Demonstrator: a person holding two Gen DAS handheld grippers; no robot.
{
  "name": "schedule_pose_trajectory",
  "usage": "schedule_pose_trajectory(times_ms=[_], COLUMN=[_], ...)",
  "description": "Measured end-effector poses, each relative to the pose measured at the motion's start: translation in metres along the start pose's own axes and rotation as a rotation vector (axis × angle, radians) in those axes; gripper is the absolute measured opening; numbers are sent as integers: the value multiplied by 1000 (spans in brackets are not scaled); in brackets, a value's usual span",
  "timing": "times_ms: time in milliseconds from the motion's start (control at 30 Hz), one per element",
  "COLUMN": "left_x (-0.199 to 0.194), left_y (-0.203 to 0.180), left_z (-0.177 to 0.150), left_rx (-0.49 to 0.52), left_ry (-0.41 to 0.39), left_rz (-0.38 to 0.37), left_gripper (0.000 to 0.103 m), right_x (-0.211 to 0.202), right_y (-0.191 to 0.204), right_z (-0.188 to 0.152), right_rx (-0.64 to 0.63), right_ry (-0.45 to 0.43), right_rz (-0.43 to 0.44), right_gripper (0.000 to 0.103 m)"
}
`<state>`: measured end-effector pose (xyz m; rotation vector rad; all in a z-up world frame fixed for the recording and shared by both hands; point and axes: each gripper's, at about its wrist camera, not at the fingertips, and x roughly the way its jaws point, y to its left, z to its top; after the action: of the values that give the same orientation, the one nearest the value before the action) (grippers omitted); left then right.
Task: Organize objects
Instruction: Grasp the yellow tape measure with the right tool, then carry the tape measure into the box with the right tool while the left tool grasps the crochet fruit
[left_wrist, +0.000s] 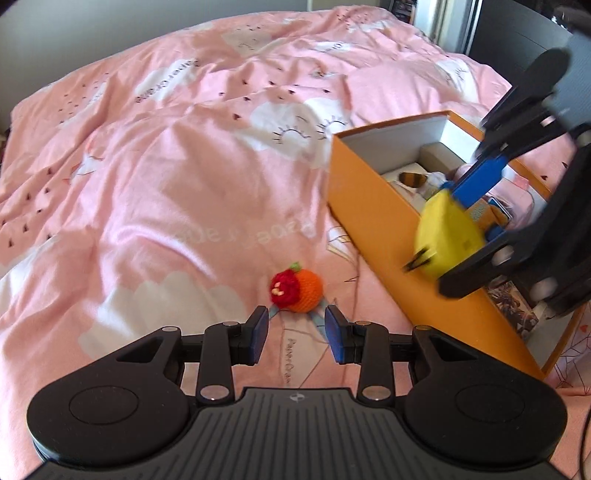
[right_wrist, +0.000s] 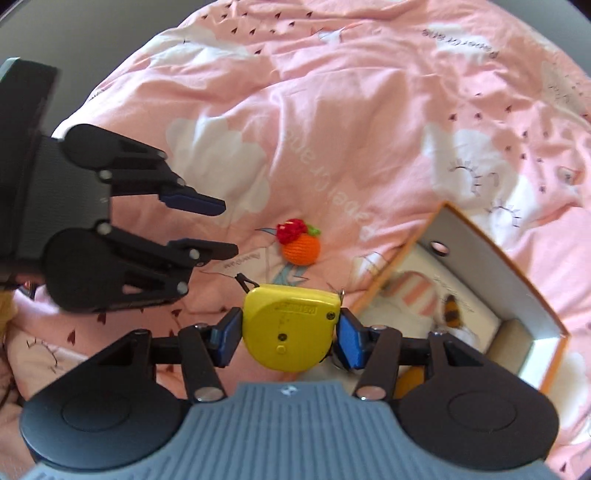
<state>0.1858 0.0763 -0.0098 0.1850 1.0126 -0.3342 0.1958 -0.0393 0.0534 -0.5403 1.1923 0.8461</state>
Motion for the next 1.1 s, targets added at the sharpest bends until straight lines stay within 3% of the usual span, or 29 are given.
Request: schedule_pose_trajectory(times_ms=[200, 400, 667, 767, 1000, 1100], left_x=[35, 79, 105, 110, 108, 104], left_y=[-15, -11, -7, -9, -7, -3], left_z=[8, 13, 16, 14, 15, 18], left_rx=[90, 109, 61, 54, 31, 2], left_ry=[15, 85, 125, 121, 121, 122], left_rz=[35, 64, 13, 19, 11, -9], left_gripper=[53, 61, 62, 57, 54, 58], right_x=[0, 36, 77, 88, 108, 112], right_y=[-25, -46, -57, -58, -49, -43], right_z=[-49, -77, -75, -72, -69, -69], right_rx=[-17, 46, 79, 81, 2, -35], right_ry=[55, 120, 141, 146, 174, 178], right_rz=[-24, 56, 146, 166, 122, 104], right_gripper=[57, 57, 57, 57, 57, 57])
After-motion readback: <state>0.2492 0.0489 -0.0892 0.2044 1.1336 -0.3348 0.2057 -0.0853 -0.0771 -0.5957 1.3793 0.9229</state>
